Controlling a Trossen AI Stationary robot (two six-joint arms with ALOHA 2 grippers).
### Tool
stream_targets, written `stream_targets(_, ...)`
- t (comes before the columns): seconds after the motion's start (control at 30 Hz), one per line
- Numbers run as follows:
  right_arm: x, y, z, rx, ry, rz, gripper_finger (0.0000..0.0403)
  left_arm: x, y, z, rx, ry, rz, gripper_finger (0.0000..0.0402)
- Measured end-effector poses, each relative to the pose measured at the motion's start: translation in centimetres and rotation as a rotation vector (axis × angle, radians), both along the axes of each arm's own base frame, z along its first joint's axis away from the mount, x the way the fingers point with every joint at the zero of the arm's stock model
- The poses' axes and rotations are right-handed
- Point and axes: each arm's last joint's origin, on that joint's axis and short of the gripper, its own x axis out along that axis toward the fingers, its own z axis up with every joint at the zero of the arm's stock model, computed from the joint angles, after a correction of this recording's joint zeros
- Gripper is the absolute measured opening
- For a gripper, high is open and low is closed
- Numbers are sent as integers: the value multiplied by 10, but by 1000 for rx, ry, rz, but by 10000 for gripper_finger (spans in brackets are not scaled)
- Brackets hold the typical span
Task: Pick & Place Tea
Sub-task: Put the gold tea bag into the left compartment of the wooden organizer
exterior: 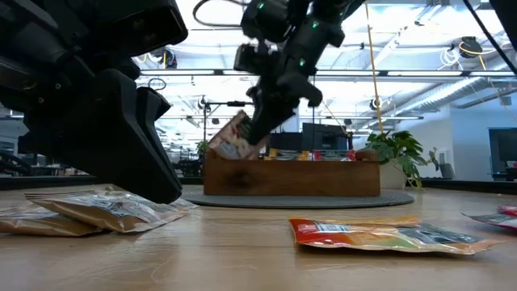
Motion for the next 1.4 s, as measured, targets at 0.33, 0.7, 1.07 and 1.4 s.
stream_targets(0.33, 17, -2, -11, -114, 129, -40, 0, -1, 1, -1, 14, 18, 0, 35)
stream_targets(0.7, 15, 3, 11, -133, 205, -64, 0, -3, 0, -2, 20, 21, 6, 35)
stream_targets(1.07, 6, 55, 14, -126, 280, -18, 0, -16, -10, 31, 281, -193, 69, 35)
stream_targets(1.4, 0, 131, 16, -116, 193, 97, 0, -21, -7, 66, 267, -330, 155, 37)
